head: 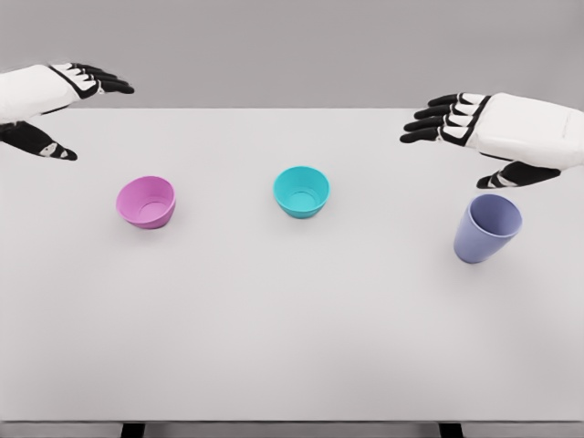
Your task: Stacking bowl and cup with both arms
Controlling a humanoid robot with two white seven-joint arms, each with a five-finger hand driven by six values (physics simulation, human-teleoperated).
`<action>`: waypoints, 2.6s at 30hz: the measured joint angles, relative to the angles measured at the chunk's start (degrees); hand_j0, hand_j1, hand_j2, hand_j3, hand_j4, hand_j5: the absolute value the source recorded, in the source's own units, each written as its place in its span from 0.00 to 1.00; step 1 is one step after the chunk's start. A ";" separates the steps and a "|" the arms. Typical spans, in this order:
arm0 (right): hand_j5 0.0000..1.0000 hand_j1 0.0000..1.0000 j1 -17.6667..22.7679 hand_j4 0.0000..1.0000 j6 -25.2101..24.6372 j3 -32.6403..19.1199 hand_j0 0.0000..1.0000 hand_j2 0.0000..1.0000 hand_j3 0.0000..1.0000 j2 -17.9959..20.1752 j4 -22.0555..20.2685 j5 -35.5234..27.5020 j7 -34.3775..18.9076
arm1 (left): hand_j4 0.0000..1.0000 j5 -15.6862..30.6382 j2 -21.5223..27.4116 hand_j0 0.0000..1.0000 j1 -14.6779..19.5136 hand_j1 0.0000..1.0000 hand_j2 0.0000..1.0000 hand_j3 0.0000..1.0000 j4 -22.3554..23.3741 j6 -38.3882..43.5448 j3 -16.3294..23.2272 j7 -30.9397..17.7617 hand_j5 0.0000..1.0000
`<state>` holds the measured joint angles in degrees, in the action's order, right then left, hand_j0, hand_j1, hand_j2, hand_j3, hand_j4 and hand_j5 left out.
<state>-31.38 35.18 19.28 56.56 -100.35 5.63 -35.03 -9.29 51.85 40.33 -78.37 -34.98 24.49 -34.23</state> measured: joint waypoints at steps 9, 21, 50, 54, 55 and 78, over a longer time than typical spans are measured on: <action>1.00 1.00 1.76 1.00 0.00 0.16 1.00 1.00 1.00 0.64 -0.01 -0.17 0.00 | 1.00 0.35 -2.99 1.00 14.86 1.00 1.00 1.00 10.08 -0.10 21.66 -0.74 1.00; 1.00 1.00 1.67 1.00 -0.01 0.19 1.00 1.00 1.00 1.53 -0.01 -0.19 0.00 | 1.00 0.45 -2.00 1.00 25.24 1.00 1.00 1.00 10.83 -0.16 41.78 -0.79 1.00; 1.00 1.00 2.64 1.00 -0.01 0.07 1.00 1.00 1.00 4.42 -0.01 -0.25 0.00 | 1.00 13.12 -1.59 1.00 23.75 1.00 1.00 1.00 10.96 -0.15 49.69 -0.78 1.00; 1.00 1.00 2.64 1.00 -0.01 0.07 1.00 1.00 1.00 5.05 -0.01 -0.22 0.00 | 1.00 13.01 -2.05 1.00 23.84 1.00 1.00 1.00 12.25 -0.15 49.79 -0.78 1.00; 1.00 1.00 2.64 1.00 -0.01 0.07 1.00 1.00 1.00 5.18 -0.01 -0.21 0.00 | 1.00 12.96 -2.14 1.00 23.84 1.00 1.00 1.00 12.46 -0.15 49.81 -0.78 1.00; 1.00 1.00 3.16 1.00 -0.01 0.09 1.00 1.00 1.00 8.15 -0.01 -0.20 0.00 | 1.00 11.86 -3.75 1.00 23.75 1.00 1.00 1.00 16.12 -0.15 49.86 -0.78 1.00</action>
<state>-28.21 35.17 19.37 64.70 -100.37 5.42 -35.03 2.57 48.09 64.07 -62.25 -35.13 74.35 -35.02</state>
